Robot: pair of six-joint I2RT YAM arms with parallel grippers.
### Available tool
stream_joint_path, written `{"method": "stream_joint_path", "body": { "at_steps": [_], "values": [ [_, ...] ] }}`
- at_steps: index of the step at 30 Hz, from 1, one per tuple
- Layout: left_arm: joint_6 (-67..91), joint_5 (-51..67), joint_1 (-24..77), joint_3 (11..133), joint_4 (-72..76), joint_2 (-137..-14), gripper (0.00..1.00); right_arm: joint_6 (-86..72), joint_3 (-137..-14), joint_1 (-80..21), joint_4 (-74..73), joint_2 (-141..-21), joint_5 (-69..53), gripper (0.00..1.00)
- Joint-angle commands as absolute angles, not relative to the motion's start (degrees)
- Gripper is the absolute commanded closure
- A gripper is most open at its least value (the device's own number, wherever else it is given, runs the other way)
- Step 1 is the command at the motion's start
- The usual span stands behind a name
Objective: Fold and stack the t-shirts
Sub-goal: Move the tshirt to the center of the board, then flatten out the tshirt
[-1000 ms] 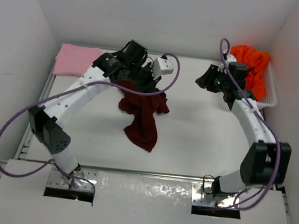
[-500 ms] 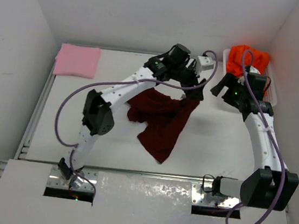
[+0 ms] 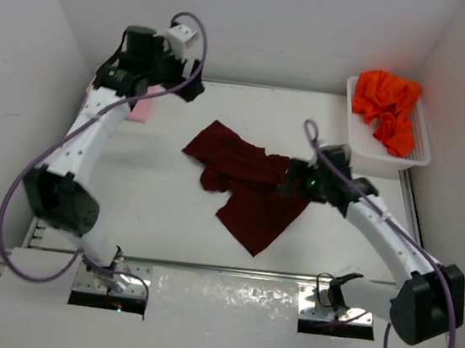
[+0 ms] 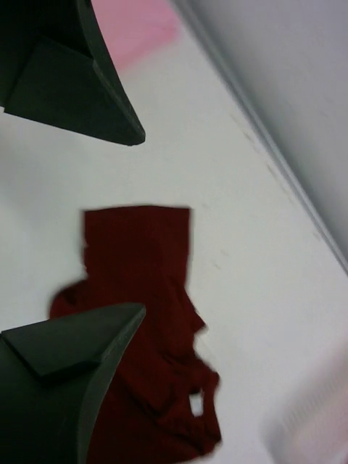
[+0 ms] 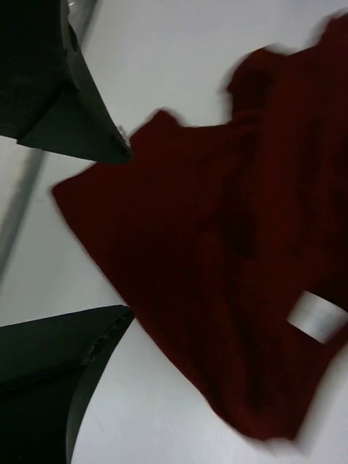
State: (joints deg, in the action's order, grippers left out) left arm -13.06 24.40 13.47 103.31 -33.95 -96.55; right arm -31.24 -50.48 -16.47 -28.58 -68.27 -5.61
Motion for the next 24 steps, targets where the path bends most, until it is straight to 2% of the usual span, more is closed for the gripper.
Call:
{"method": "stream_joint_path", "body": {
  "at_steps": [1, 3, 6, 12, 17, 18, 19, 21, 22, 23, 24],
  "values": [
    [-20.3, 17.2, 16.9, 86.1, -38.5, -89.8, 0.16, -40.8, -42.8, -28.4, -27.3, -68.6, 1.7, 0.24],
    [-19.3, 18.5, 16.3, 75.2, -34.3, -88.1, 0.17, -41.6, -40.2, -37.7, -22.3, -69.8, 7.5, 0.2],
    [-18.1, 21.4, 16.3, 67.0, -28.5, -89.0, 0.14, -33.6, -41.0, -47.9, -18.6, -74.9, 13.3, 0.15],
    [-19.5, 23.6, 16.4, 69.2, -30.8, -99.7, 0.14, -30.2, -35.3, -49.9, -9.4, -82.2, 8.8, 0.14],
    [-17.8, 25.4, 18.1, 69.1, -27.3, -103.4, 0.13, -25.8, -33.1, -52.2, -4.9, -88.8, 8.4, 0.17],
    [-17.3, 24.7, 18.8, 69.0, -26.6, -103.6, 0.13, -25.4, -33.0, -52.5, -5.3, -89.7, 8.9, 0.19],
    [-17.1, 24.6, 19.6, 68.9, -26.0, -104.1, 0.14, -25.4, -33.0, -52.6, -6.6, -91.7, 8.9, 0.31],
    [-16.5, 27.8, 20.4, 69.2, -26.6, -106.3, 0.19, -25.8, -32.8, -52.6, -7.7, -93.1, 8.8, 0.44],
    [-16.5, 29.1, 20.8, 69.1, -27.1, -107.0, 0.23, -26.2, -32.6, -52.5, -7.8, -93.5, 8.7, 0.6],
    [-16.3, 30.3, 20.7, 68.9, -27.1, -108.7, 0.38, -26.6, -32.0, -52.5, -7.7, -93.5, 8.7, 0.71],
    [-15.9, 30.9, 20.6, 69.1, -27.2, -109.6, 0.48, -27.0, -31.0, -52.6, -7.4, -93.4, 8.4, 0.81]
  ]
}}
